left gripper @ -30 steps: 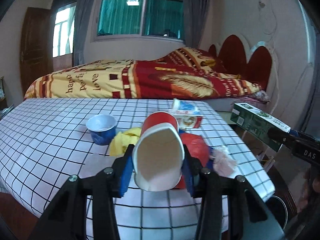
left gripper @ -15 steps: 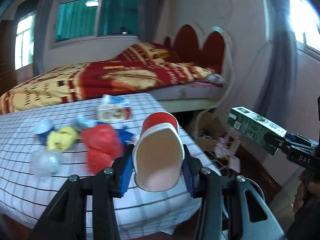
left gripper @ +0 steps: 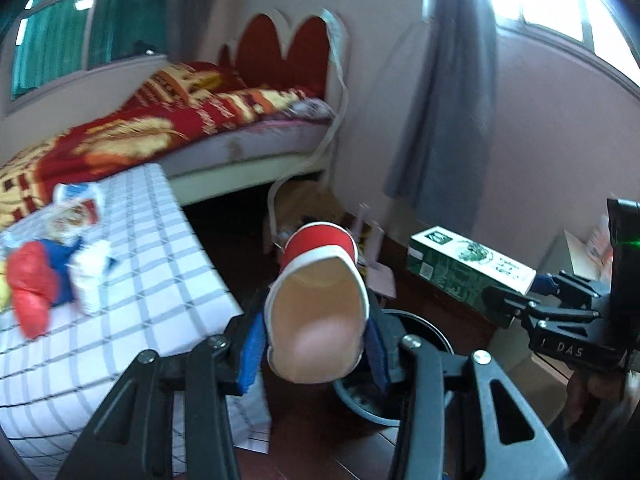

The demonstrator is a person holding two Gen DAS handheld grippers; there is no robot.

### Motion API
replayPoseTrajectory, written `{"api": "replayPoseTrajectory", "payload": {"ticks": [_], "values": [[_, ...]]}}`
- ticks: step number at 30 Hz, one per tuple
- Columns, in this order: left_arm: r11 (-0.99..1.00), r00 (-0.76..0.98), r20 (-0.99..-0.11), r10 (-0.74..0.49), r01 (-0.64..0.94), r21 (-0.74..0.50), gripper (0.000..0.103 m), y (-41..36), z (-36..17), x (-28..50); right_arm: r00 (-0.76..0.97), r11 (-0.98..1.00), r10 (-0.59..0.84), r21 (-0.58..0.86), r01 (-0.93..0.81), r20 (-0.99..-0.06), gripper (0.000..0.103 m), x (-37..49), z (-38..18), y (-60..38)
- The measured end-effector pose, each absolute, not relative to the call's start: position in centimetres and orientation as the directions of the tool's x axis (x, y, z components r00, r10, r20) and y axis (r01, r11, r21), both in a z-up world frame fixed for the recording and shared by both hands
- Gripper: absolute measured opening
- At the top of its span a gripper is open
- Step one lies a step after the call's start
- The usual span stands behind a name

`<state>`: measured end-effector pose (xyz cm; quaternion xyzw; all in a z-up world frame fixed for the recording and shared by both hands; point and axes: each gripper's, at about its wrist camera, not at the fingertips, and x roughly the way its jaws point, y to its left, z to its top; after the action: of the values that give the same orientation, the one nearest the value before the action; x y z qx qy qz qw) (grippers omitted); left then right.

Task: Collect trash
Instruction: 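Carry the paper cup and milk carton over the black bin with both tools, then open both tools to drop the cup and carton into the bin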

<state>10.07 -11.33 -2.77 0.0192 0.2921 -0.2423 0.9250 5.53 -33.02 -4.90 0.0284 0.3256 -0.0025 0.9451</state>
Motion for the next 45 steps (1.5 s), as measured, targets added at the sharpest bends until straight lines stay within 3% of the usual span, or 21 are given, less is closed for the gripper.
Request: {"api": "replayPoseTrajectory", "payload": {"ticks": [20, 23, 25, 27, 28, 36, 45], "values": [[0.793, 0.451, -0.741, -0.498, 0.583, -0.179, 0.046, -20.2, -12.3, 12.6, 0.623, 0.997, 0.066, 0.082, -0.003, -0.779, 0.058, 6.9, -15.0, -39.0], [0.784, 0.412, -0.761, -0.501, 0.589, -0.197, 0.057, -21.0, -13.3, 13.4, 0.597, 0.996, 0.082, 0.091, -0.016, -0.798, 0.058, 8.1, -16.3, -39.2], [0.781, 0.371, -0.782, -0.501, 0.583, -0.223, 0.085, -21.4, -14.3, 14.1, 0.564, 0.996, 0.085, 0.085, -0.026, -0.822, 0.060, 9.1, -17.8, -39.6], [0.815, 0.382, -0.804, -0.456, 0.543, -0.204, 0.097, -21.5, -15.2, 14.5, 0.520, 0.999, 0.037, 0.050, 0.011, -0.853, 0.099, 9.9, -19.6, -40.2], [0.831, 0.388, -0.812, -0.436, 0.520, -0.198, 0.099, -21.3, -15.5, 14.7, 0.516, 0.998, 0.037, 0.058, 0.024, -0.856, 0.100, 9.9, -20.3, -40.7], [0.889, 0.454, -0.830, -0.323, 0.447, -0.101, 0.102, -20.4, -16.5, 14.4, 0.501, 0.990, -0.047, 0.025, 0.137, -0.864, 0.103, 9.7, -20.8, -43.1], [0.897, 0.509, -0.799, -0.319, 0.434, -0.083, 0.102, -19.8, -14.8, 14.0, 0.549, 0.990, -0.048, 0.034, 0.139, -0.835, 0.103, 9.7, -18.6, -42.2]]}}
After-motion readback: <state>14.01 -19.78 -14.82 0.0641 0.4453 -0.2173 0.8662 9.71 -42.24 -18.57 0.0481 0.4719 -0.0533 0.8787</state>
